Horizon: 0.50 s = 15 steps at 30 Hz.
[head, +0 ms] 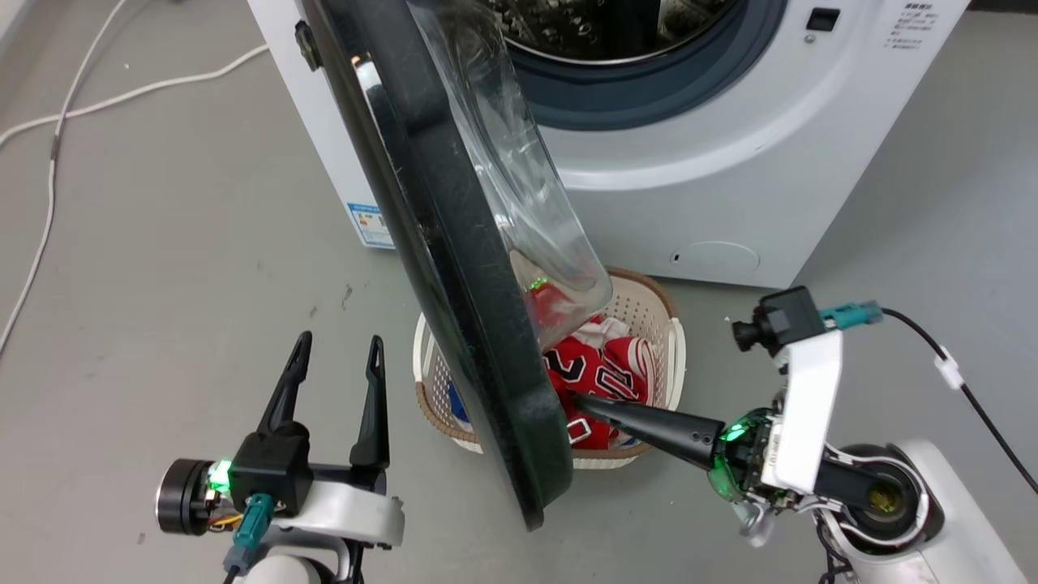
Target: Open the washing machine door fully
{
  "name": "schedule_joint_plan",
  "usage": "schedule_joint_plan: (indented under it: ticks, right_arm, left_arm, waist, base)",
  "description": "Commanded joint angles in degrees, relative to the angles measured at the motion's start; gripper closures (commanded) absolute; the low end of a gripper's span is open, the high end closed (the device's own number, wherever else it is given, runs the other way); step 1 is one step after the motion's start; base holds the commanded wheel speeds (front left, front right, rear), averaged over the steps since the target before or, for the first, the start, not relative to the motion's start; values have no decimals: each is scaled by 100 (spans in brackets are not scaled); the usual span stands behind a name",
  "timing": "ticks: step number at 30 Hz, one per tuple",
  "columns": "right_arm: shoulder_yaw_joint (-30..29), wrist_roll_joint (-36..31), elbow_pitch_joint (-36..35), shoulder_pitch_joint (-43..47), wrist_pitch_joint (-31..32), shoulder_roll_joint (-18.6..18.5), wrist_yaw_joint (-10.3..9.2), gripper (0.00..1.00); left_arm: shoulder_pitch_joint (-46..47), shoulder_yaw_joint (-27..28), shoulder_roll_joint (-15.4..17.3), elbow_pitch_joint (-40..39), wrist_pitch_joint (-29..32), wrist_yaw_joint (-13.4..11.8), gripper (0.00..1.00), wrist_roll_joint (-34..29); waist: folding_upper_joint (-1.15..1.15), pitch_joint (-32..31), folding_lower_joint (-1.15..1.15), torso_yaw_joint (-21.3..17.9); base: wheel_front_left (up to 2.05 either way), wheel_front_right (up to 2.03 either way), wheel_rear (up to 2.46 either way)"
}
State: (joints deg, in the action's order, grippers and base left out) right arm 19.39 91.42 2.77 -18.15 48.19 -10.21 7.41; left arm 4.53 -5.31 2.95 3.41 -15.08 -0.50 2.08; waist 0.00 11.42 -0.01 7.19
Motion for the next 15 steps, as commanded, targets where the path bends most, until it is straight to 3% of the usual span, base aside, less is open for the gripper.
schedule_joint_plan:
  ticks: [1, 15]
  right_arm:
    - [-98, 38, -55, 155, -96, 39, 14, 100]
    - [-1658, -9, -823, 1426, -1606, 358, 14, 100]
  left_arm:
    - [-102, 20, -8, 0, -14, -15, 0, -53]
    - [-593, 100, 3, 37, -14, 9, 0, -114]
  waist:
    - [0, -108, 1, -47]
    - [0, -848, 1, -344]
  base:
    - [0, 0, 0]
    - [0, 0, 0]
